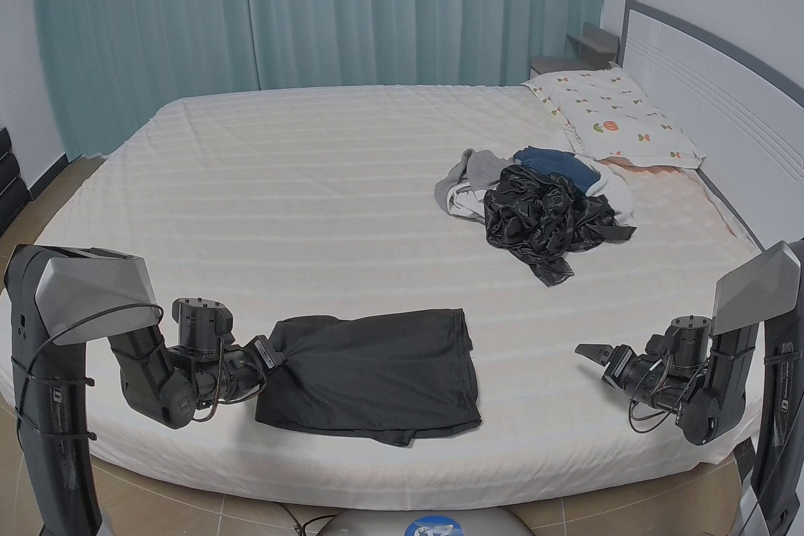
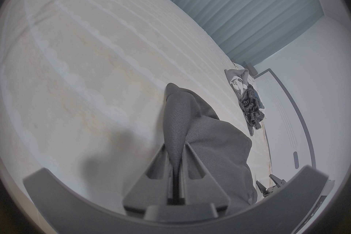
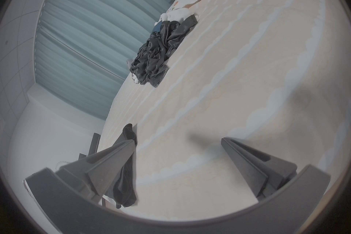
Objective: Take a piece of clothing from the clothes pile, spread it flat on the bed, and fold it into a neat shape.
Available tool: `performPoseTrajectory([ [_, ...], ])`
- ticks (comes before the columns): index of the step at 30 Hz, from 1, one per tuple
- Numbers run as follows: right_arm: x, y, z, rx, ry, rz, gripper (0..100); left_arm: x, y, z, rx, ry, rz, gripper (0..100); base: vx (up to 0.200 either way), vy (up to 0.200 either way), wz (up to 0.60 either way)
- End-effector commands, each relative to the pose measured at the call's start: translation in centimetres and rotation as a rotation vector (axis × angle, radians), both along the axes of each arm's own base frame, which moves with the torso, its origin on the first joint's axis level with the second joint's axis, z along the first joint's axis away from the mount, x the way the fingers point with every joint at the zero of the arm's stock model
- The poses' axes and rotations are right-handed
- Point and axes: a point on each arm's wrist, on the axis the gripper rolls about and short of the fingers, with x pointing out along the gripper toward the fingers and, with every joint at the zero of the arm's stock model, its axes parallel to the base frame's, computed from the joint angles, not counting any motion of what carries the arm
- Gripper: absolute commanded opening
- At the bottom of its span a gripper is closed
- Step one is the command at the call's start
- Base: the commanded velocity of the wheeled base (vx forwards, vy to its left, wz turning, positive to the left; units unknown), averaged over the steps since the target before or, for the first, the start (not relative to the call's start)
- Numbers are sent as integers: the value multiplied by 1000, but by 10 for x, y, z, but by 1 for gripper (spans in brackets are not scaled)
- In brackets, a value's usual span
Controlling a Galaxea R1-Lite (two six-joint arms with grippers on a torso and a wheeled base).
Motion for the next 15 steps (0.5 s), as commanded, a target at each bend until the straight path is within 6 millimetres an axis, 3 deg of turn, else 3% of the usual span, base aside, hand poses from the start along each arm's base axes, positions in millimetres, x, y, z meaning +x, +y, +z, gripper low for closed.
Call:
performPoseTrajectory([
  [1, 0, 0, 1, 1, -9, 0, 100, -1, 1, 1, 1, 0, 3, 0, 0, 200, 0],
  [15, 0, 0, 1, -2, -10, 2, 100, -4, 2, -1, 7, 14, 9, 0, 0, 200, 0],
])
